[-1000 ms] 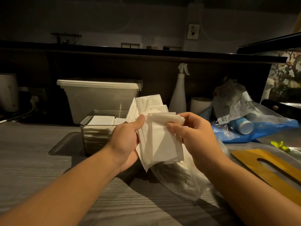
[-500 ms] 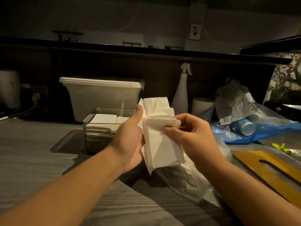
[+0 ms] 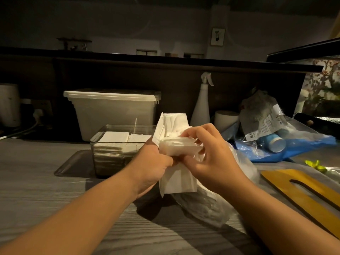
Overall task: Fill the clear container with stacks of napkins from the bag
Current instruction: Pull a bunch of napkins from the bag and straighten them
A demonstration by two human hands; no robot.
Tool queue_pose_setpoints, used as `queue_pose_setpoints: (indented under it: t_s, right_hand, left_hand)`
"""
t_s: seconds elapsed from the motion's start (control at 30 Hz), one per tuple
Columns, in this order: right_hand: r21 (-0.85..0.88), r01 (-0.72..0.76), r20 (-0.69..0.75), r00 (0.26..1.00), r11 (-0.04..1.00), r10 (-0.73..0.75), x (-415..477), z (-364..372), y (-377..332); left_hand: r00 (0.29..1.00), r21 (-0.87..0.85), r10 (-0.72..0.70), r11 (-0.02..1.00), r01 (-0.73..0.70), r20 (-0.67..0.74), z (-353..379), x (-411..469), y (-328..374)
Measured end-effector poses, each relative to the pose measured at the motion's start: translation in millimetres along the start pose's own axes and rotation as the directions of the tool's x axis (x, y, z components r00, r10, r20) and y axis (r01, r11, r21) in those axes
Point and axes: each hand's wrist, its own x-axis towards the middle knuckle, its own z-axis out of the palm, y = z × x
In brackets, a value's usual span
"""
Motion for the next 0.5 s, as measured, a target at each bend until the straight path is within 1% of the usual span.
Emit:
queue_pose_setpoints:
  t_s: [0.17, 0.27, 0.3, 0.37, 0.4, 0.47, 0.5]
  right_hand:
    - [-0.050, 0.057, -0.034, 0.998, 0.997, -0.059, -1.3, 0.5, -2.9]
    - [-0.026, 0.044, -0.040, 0.998, 0.999, -0.045, -2.5, 0.1, -5.0]
    - [0.002, 0.026, -0.039, 0.999, 1.000, -0.025, -2.7, -1.0, -4.9]
    - [0.098, -0.018, -0.023, 1.000, 0.995, 0.020, -2.6, -4.3, -5.1]
    - [0.154, -0.042, 0.001, 0.999, 0.987, 0.042, -2.4, -5.8, -5.5]
    - [0.236, -0.085, 0.066, 0.995, 0.968, 0.072, -1.1, -7.6, -6.4]
    - [0.270, -0.108, 0.099, 0.992, 0.957, 0.084, -0.4, -8.5, -6.4]
  left_hand:
    - [1.000, -0.168, -0.025, 0.986, 0.025, 0.005, -0.6, -0.4, 3.0]
    - [0.995, -0.201, -0.030, 0.978, 0.048, 0.092, -5.8, -3.0, 5.6]
    - [0.991, -0.250, -0.033, 0.966, 0.064, 0.127, -8.0, -3.3, 5.1]
    - [0.982, -0.393, -0.067, 0.910, 0.133, 0.176, -11.2, -3.5, 6.4]
    - [0.978, -0.425, -0.093, 0.890, 0.165, 0.187, -11.3, -3.6, 8.8]
    - [0.980, -0.401, -0.136, 0.897, 0.185, 0.147, -9.7, -3.8, 12.2]
    - [0.985, -0.362, -0.148, 0.916, 0.172, 0.094, -8.5, -3.7, 12.9]
